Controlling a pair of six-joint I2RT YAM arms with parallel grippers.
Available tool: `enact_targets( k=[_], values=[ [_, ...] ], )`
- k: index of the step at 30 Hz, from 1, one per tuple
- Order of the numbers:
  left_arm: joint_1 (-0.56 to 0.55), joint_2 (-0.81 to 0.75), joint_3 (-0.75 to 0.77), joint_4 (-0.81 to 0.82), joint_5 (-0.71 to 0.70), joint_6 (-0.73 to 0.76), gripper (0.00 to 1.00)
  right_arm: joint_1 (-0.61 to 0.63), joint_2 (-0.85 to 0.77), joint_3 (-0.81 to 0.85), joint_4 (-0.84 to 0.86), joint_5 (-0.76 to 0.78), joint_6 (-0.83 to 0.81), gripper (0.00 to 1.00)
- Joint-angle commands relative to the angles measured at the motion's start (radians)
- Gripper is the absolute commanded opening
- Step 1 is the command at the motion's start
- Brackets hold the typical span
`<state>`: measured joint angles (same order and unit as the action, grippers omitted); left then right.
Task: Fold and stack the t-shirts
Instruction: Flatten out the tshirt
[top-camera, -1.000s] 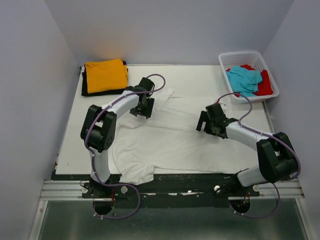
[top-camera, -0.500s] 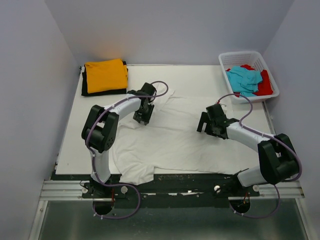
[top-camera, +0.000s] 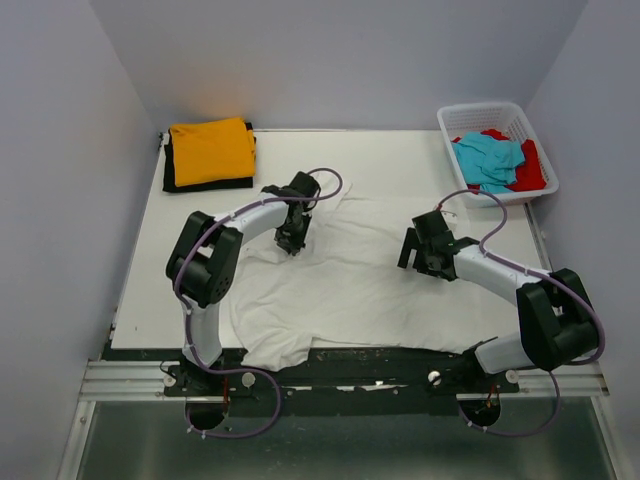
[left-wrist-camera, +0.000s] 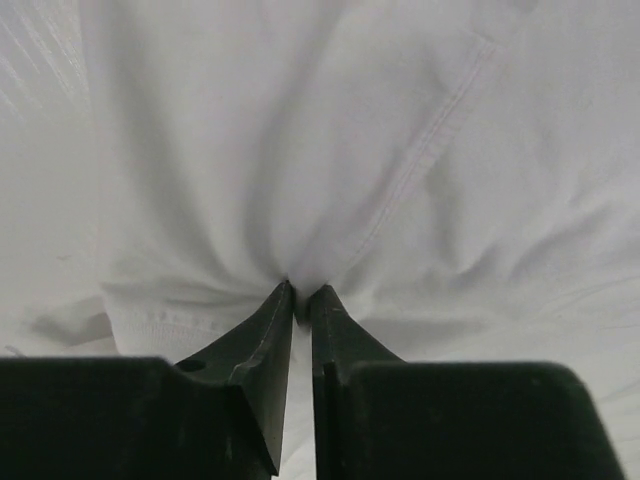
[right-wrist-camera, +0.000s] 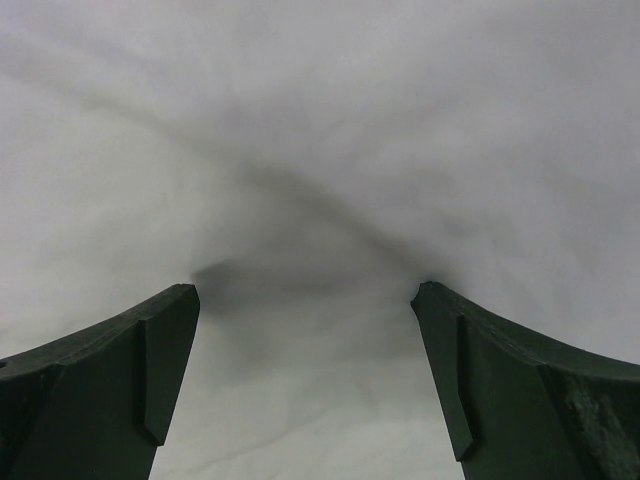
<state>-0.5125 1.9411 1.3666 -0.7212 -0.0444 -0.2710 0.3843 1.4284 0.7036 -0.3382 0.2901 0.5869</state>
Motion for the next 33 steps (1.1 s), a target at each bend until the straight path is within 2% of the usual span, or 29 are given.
enact_targets(
  k=[1,3,6,11,16,18,22,23,25,27,28,29,30,33],
  values=[
    [-0.017,-0.029,0.022,0.010,-0.039,-0.059,0.08,-0.004,-0.008,-0.012,-0.071,0.085,0.019,1.00],
    [-0.017,-0.027,0.041,0.000,-0.070,-0.080,0.00,-0.006,-0.009,-0.011,-0.074,0.088,0.019,1.00],
    [-0.013,-0.032,0.071,-0.009,-0.094,-0.097,0.00,-0.005,-0.008,-0.011,-0.073,0.091,0.016,1.00],
    [0.055,-0.034,0.120,0.008,-0.034,-0.118,0.00,-0.006,0.000,-0.009,-0.074,0.085,0.012,1.00],
    [0.215,0.043,0.228,-0.033,0.042,-0.180,0.00,-0.006,0.003,-0.010,-0.065,0.070,0.003,1.00],
    [0.294,0.073,0.264,-0.025,0.166,-0.202,0.00,-0.006,0.003,-0.010,-0.063,0.066,-0.001,1.00],
    [0.436,0.144,0.378,-0.096,0.250,-0.263,0.02,-0.005,0.002,-0.010,-0.061,0.060,-0.004,1.00],
    [0.468,0.166,0.415,-0.118,0.254,-0.281,0.08,-0.006,0.001,-0.010,-0.058,0.057,-0.007,1.00],
    [0.515,0.204,0.484,-0.180,0.251,-0.305,0.27,-0.006,-0.001,-0.010,-0.057,0.057,-0.007,1.00],
    [0.557,0.206,0.500,-0.196,0.242,-0.315,0.34,-0.006,-0.002,-0.011,-0.055,0.054,-0.008,1.00],
    [0.564,0.193,0.489,-0.190,0.228,-0.319,0.41,-0.006,-0.002,-0.011,-0.055,0.055,-0.009,1.00],
    [0.566,0.174,0.472,-0.174,0.216,-0.320,0.54,-0.007,-0.001,-0.010,-0.055,0.055,-0.009,1.00],
    [0.565,0.157,0.464,-0.172,0.201,-0.320,0.73,-0.007,0.001,-0.010,-0.055,0.055,-0.011,1.00],
    [0.554,0.099,0.424,-0.139,0.279,-0.303,0.98,-0.006,0.007,-0.007,-0.053,0.052,-0.015,1.00]
  ],
)
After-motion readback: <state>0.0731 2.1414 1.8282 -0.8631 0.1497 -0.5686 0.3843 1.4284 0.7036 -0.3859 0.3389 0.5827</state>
